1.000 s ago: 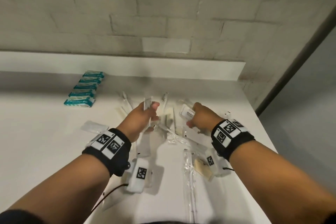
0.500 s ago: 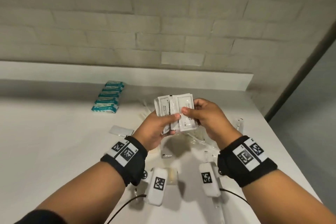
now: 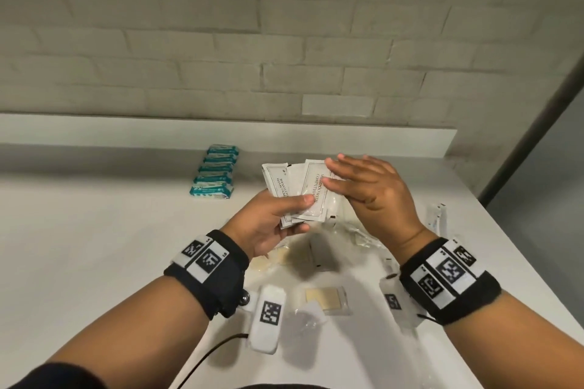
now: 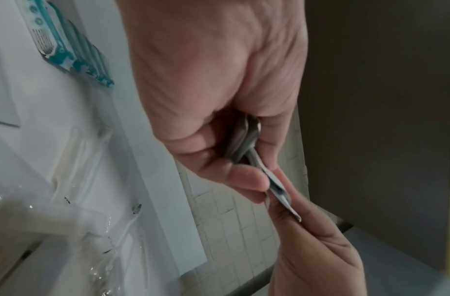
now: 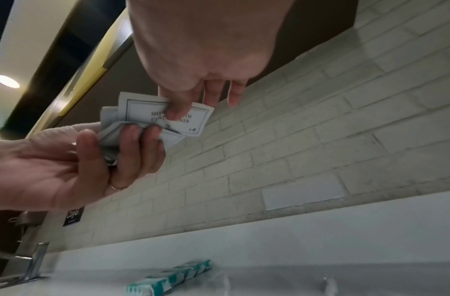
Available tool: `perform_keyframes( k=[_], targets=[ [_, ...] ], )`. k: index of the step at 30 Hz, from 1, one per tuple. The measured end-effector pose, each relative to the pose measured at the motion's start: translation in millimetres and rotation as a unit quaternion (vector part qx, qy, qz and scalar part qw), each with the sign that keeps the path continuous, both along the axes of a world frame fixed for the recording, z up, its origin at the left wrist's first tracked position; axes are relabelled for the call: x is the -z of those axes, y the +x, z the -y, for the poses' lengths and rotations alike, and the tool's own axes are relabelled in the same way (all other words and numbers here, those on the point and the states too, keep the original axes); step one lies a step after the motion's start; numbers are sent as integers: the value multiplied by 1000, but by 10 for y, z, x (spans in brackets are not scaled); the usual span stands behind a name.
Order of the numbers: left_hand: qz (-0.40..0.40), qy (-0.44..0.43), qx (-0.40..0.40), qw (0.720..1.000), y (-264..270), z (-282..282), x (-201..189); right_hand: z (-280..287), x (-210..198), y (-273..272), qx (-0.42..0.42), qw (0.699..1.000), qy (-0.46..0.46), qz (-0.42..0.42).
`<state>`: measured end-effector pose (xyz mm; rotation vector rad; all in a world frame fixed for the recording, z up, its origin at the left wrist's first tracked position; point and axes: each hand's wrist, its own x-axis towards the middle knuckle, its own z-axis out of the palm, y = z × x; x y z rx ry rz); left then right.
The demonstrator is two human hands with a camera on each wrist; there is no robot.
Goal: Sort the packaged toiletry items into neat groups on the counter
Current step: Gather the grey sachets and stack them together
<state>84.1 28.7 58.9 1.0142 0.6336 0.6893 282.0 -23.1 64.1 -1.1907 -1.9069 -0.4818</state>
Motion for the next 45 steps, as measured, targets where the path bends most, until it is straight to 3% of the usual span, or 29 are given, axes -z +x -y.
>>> perform_keyframes(
  k=[3, 5, 6, 8, 10, 15, 19, 22, 25, 26, 27, 28, 30, 32, 33, 34, 36, 38, 41, 45],
  targets=[
    [-3, 11, -24, 1000, -79, -43, 1, 29, -13, -10, 33, 999, -1, -23],
    [-4, 21, -42, 999, -117, -79, -2, 67, -110, -21, 56, 987, -58, -140],
    [-6, 29, -53, 998, -142, -96, -6, 76, -192, -35, 69, 964, -112, -231],
    [-11, 47, -78, 996, -160, -125, 1, 72, -322, -92, 55, 890, -226, -392],
    [-10, 60, -96, 994, -120, -131, 4, 44, -363, -228, 11, 820, -294, -490],
    [-13, 92, -81, 992, 37, -95, -46, -63, -147, -631, 20, 770, -336, -542],
    [-27, 85, -50, 995, -3, -131, -23, -97, -199, -557, -31, 716, -318, -621],
    [-25, 55, -84, 995, -46, -212, 1, -120, -358, -399, -56, 723, -274, -631],
    [-36, 82, -67, 994, -51, -249, -33, -119, -439, -365, -119, 688, -353, -623],
    [-38, 94, -51, 994, -33, -248, -52, -117, -429, -381, -126, 690, -380, -604],
    [-40, 100, -39, 993, -14, -244, -75, -113, -418, -407, -121, 710, -384, -577],
    [-42, 96, -37, 994, 4, -247, -106, -125, -403, -406, -108, 752, -361, -541],
    [-45, 54, -47, 996, 22, -292, -134, -135, -399, -338, -84, 867, -261, -416],
    [-32, 2, -56, 998, 10, -342, -140, -153, -373, -203, -60, 965, -173, -188],
    [-30, -8, -59, 998, 3, -358, -139, -148, -337, -143, -42, 986, -143, -73],
    [-29, -5, -68, 997, 1, -374, -139, -134, -283, -90, -27, 991, -131, 1],
    [-22, 17, -97, 995, 9, -403, -142, -102, -173, -31, -16, 989, -147, 7],
    [-13, 37, -120, 992, -2, -418, -148, -82, -130, 10, -7, 969, -204, -138],
    [-9, 49, -148, 988, -10, -421, -122, -25, -195, 52, 37, 889, -306, -339],
    [-6, 58, -164, 985, 65, -389, -83, -80, -299, -67, -17, 817, -345, -462]
  ],
)
